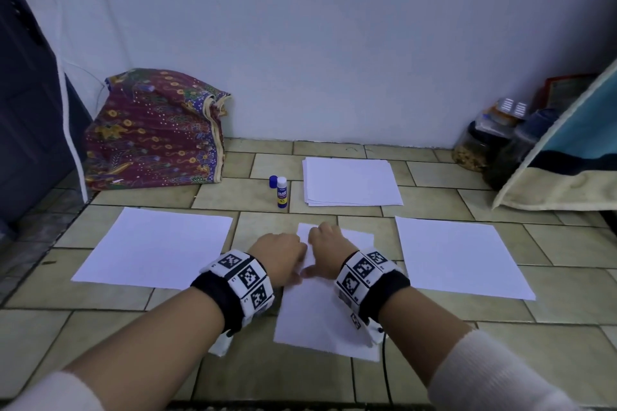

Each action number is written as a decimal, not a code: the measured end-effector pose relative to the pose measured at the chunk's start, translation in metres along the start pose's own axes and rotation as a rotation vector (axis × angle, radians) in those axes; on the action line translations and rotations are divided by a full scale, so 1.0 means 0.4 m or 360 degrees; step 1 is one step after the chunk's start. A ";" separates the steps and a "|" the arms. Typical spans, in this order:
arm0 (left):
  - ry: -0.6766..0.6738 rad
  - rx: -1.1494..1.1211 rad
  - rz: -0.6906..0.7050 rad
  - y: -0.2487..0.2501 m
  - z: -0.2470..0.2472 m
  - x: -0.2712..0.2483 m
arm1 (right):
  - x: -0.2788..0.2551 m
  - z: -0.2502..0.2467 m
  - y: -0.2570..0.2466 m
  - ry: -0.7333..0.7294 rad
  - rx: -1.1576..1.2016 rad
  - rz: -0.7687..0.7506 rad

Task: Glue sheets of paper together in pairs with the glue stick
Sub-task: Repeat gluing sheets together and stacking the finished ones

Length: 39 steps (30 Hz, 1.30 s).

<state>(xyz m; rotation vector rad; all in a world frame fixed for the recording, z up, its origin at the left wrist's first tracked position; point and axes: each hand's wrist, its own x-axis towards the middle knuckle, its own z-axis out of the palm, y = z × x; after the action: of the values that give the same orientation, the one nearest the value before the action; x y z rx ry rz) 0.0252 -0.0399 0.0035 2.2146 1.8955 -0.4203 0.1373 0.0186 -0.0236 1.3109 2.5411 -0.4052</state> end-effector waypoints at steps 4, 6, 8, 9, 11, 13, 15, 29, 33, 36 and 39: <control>0.0005 -0.0094 -0.0160 -0.022 0.028 0.013 | 0.011 0.000 -0.031 -0.0020 -0.0117 -0.0206; -0.0116 -0.0222 -0.0186 -0.039 0.047 0.021 | 0.010 -0.008 -0.038 -0.0053 -0.0138 -0.0241; -0.0216 -0.0248 -0.0171 -0.050 0.049 0.022 | 0.012 -0.012 -0.040 -0.0084 -0.0181 -0.0288; -0.0241 -0.0237 -0.0160 -0.053 0.049 0.022 | 0.010 -0.014 -0.035 -0.0106 -0.0159 -0.0303; -0.0272 -0.0182 -0.0157 -0.053 0.049 0.023 | 0.005 -0.021 -0.014 -0.0145 -0.0033 -0.0278; -0.0289 -0.0114 -0.0164 -0.052 0.049 0.023 | -0.001 -0.029 0.021 -0.0176 0.0095 -0.0185; -0.0295 -0.0089 -0.0165 -0.055 0.054 0.024 | 0.000 -0.036 0.059 -0.0177 0.0155 -0.0062; -0.0126 -0.0008 -0.0142 -0.073 0.016 -0.001 | -0.024 -0.065 0.095 -0.0039 -0.0367 0.0172; -0.0048 -0.0106 -0.0051 -0.111 0.008 -0.002 | -0.032 -0.039 0.058 -0.0096 -0.0098 -0.0103; -0.0238 -0.0175 0.0056 -0.118 0.037 0.011 | -0.030 -0.021 0.042 -0.0095 -0.0051 -0.0279; -0.0368 -0.0121 0.0004 -0.114 0.060 0.023 | -0.027 -0.020 0.033 -0.0169 -0.0045 -0.0227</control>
<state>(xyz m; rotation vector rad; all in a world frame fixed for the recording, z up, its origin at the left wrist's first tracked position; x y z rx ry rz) -0.0206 -0.0318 -0.0204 2.0226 1.7581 -0.5672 0.1534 0.0206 -0.0139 1.0725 2.5491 -0.4529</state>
